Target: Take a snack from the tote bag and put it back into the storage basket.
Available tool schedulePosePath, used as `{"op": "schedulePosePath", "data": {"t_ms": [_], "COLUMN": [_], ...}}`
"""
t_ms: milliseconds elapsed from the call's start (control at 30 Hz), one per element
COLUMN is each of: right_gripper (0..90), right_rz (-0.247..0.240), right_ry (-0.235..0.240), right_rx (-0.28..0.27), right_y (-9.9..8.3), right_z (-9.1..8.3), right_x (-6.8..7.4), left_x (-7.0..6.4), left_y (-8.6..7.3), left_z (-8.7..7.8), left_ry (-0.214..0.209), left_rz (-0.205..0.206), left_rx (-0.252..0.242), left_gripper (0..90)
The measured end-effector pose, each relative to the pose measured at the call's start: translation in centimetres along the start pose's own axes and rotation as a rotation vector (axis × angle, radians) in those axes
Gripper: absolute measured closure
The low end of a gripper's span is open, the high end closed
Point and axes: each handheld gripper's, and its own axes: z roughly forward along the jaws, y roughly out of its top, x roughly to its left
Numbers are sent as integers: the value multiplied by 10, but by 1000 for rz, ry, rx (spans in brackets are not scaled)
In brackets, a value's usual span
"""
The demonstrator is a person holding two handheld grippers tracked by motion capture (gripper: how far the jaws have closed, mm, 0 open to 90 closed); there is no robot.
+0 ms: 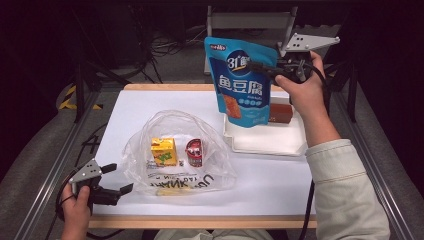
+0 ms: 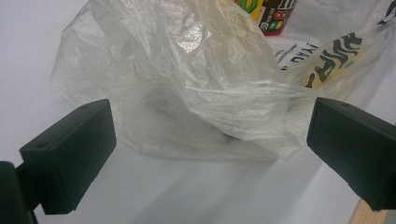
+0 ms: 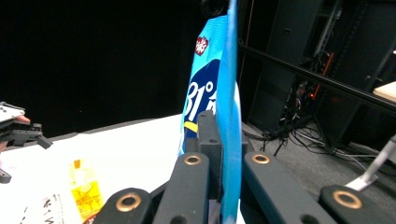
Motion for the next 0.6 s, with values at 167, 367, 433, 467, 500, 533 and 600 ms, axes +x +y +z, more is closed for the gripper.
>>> {"op": "schedulePosePath", "data": {"t_ms": [167, 367, 433, 467, 500, 533, 600], "right_gripper": [900, 900, 900, 900, 900, 900, 900], "right_rz": [8, 39, 45, 49, 50, 52, 59], "right_ry": [-15, -38, -50, -56, -59, -62, -70], "right_rx": [2, 13, 24, 26, 26, 28, 34], "right_y": [-4, -15, -18, -19, -21, -22, -25], "right_z": [-5, -12, -14, -15, -15, -15, -17], "right_x": [-5, -15, -16, -18, -19, -20, -23], "left_x": [0, 0, 0, 0, 0, 0, 0], "left_y": [0, 0, 0, 0, 0, 0, 0], "left_z": [0, 0, 0, 1, 1, 1, 1], "left_ry": [1, -1, -2, -3, -2, -3, -4], "left_rz": [0, 1, -3, -2, -3, -4, -2], "left_rx": [0, 4, 5, 6, 7, 7, 7], "left_gripper": [18, 18, 18, 18, 18, 18, 18]}}
